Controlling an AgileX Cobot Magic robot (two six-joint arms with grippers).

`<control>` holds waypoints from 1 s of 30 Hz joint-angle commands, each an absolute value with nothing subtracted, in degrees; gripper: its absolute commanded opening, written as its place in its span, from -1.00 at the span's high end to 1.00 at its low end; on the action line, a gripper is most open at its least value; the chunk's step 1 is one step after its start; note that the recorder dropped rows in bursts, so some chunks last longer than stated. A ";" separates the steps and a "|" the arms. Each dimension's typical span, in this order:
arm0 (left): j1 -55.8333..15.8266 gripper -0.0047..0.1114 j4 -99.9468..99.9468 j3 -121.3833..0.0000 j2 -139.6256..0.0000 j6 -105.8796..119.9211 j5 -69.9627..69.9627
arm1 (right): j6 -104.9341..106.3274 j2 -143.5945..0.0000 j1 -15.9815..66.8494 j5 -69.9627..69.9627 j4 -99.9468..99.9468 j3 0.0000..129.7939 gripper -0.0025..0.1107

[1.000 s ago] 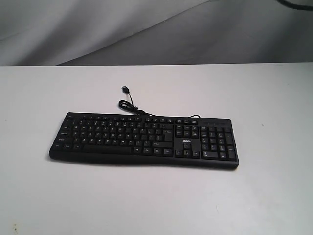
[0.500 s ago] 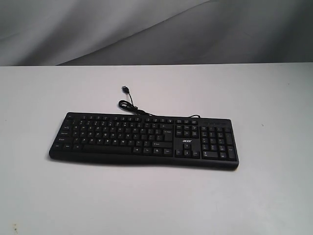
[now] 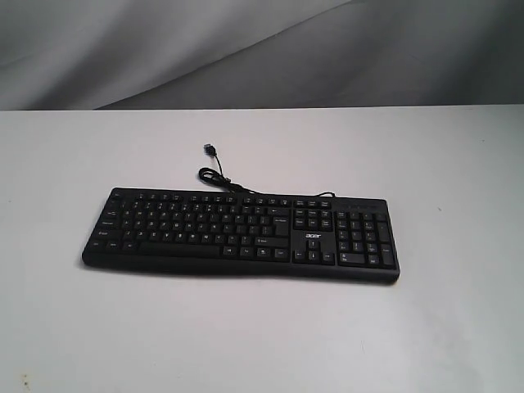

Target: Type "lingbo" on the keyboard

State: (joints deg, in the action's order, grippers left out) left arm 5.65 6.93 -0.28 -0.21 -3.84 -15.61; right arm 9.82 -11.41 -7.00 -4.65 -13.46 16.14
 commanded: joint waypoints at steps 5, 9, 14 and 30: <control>5.71 0.91 6.71 0.00 0.00 -3.96 -15.23 | 3.59 -3.20 -7.41 -9.84 -10.82 9.44 0.96; 5.71 0.91 6.71 0.00 0.00 -3.96 -15.23 | 3.59 -0.14 -7.41 -12.03 -8.33 4.41 0.96; 5.71 0.91 6.71 0.00 0.00 -3.96 -15.23 | 3.84 0.00 -7.44 -11.45 -7.82 0.00 0.96; 5.71 0.91 6.71 0.00 0.00 -3.96 -15.23 | 3.83 0.00 -7.44 -19.31 -3.14 0.00 0.96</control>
